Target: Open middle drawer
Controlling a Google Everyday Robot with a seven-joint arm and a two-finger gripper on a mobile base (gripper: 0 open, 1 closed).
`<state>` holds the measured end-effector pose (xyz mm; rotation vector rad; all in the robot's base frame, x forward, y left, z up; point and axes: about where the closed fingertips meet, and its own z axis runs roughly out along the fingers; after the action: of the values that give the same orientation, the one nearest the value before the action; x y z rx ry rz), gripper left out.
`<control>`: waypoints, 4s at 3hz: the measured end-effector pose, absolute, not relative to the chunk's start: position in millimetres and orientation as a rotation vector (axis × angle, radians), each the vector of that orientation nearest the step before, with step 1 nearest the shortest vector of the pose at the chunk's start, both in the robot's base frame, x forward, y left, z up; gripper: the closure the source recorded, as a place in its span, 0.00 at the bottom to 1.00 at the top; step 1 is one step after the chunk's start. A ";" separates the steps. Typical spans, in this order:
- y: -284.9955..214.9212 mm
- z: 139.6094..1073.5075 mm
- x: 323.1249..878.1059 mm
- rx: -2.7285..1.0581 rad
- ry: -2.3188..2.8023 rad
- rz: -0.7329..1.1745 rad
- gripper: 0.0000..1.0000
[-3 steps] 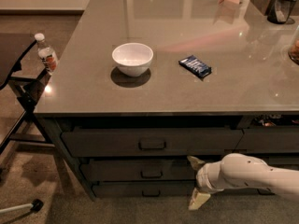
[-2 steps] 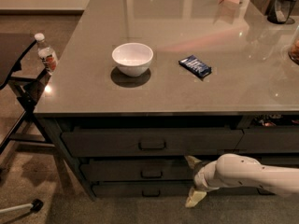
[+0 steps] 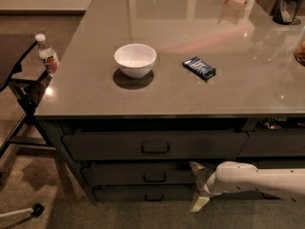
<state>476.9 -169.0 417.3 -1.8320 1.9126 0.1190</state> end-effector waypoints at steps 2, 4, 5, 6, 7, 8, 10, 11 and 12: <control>-174.5 408.2 519.3 -1.764 1.913 0.044 0.00; -174.4 408.2 519.3 -1.764 1.913 0.044 0.19; -174.4 408.1 519.3 -1.764 1.913 0.044 0.42; -174.4 408.1 519.3 -1.764 1.913 0.044 0.65; -174.4 408.1 519.1 -1.764 1.914 0.045 0.88; -175.7 407.4 519.5 -1.766 1.916 0.047 1.00; -175.3 416.3 522.1 -1.738 1.922 0.047 1.00; -175.3 416.3 522.1 -1.738 1.922 0.047 0.77; -175.3 416.3 522.1 -1.738 1.922 0.047 0.54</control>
Offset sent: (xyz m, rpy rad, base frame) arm 0.0753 -0.0153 0.0070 0.0180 -0.1398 -0.1094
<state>522.1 -175.3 416.3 -1.7382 1.9224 0.0474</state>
